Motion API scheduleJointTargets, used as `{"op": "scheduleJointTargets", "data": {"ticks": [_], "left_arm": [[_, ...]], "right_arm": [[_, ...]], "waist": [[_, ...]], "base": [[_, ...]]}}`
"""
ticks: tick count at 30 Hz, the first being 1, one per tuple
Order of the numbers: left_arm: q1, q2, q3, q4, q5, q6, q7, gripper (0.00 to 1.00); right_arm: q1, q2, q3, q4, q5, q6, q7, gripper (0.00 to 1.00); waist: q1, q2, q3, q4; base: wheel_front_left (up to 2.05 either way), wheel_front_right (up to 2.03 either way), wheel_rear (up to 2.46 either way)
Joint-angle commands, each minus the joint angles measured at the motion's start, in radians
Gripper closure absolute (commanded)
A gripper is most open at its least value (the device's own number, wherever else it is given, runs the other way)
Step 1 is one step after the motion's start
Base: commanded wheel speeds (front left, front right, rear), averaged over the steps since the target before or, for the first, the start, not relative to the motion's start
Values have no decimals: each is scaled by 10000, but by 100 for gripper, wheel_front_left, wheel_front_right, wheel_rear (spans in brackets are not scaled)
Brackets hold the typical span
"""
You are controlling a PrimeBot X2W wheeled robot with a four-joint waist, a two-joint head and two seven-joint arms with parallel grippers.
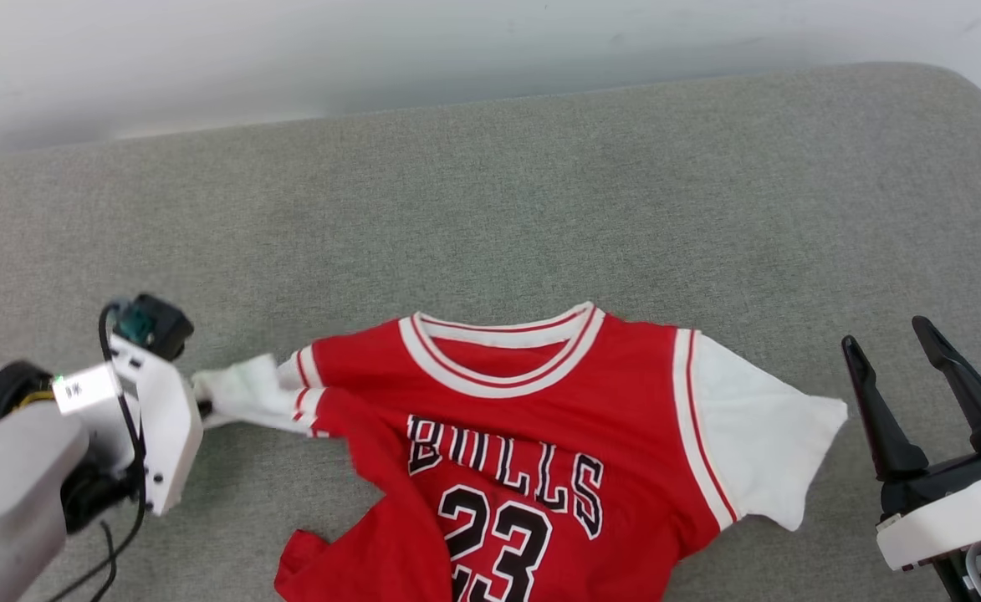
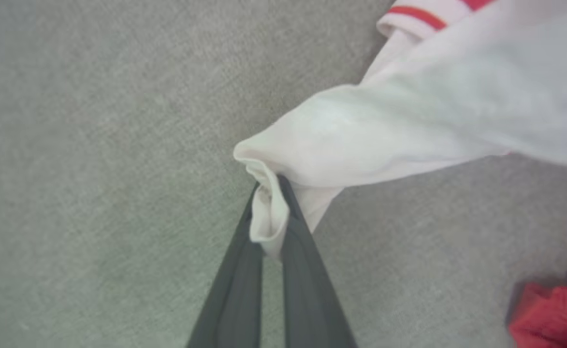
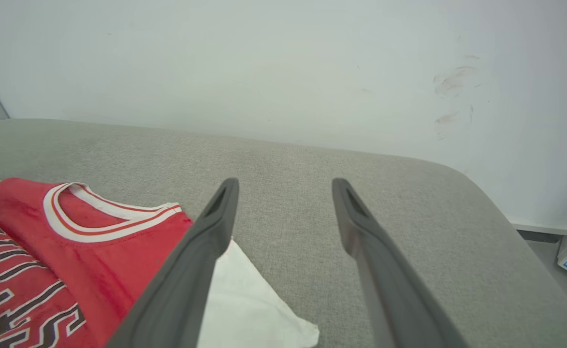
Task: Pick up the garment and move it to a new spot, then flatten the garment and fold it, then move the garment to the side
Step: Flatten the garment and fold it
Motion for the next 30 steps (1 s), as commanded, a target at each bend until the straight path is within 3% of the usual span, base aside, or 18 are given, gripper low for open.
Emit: {"op": "scheduleJointTargets", "data": {"ticks": [1, 6, 7, 8, 9, 22, 30], "left_arm": [[238, -28, -46, 119, -18, -2, -128, 100], [1256, -223, -250, 578, -644, -5, 130, 100], [1373, -248, -282, 631, -767, -5, 274, 68], [1338, -243, -284, 652, -784, -5, 213, 11], [1265, -205, -256, 707, -817, -4, 145, 0], [-717, 853, 60, -695, -340, 166, 714, 0], [-595, 903, -90, -1270, -1158, 238, 2811, 0]], "right_arm": [[50, -84, 16, 40, 19, -6, -13, 0], [144, -146, -28, 149, 61, -6, -1, 0], [170, -168, -46, 176, 71, -6, 10, 0], [187, -178, -69, 192, 73, -6, 7, 0], [204, -175, -68, 194, 75, -5, -11, 0], [625, -53, -97, 324, 175, -6, -144, 0], [405, -58, 21, 213, 73, -6, -199, 0]], "waist": [[0, -1, -1, -7], [0, -1, -140, 37], [0, -1, -201, 57], [0, -1, -263, 92], [0, -1, -333, 112], [0, -1, -1032, 276], [0, -1, -743, -75]], "base": [[0, 0, 0], [0, 0, 0], [0, 0, 0], [0, 0, 0], [0, 0, 0], [0, 0, 0], [0, 0, 0]]}}
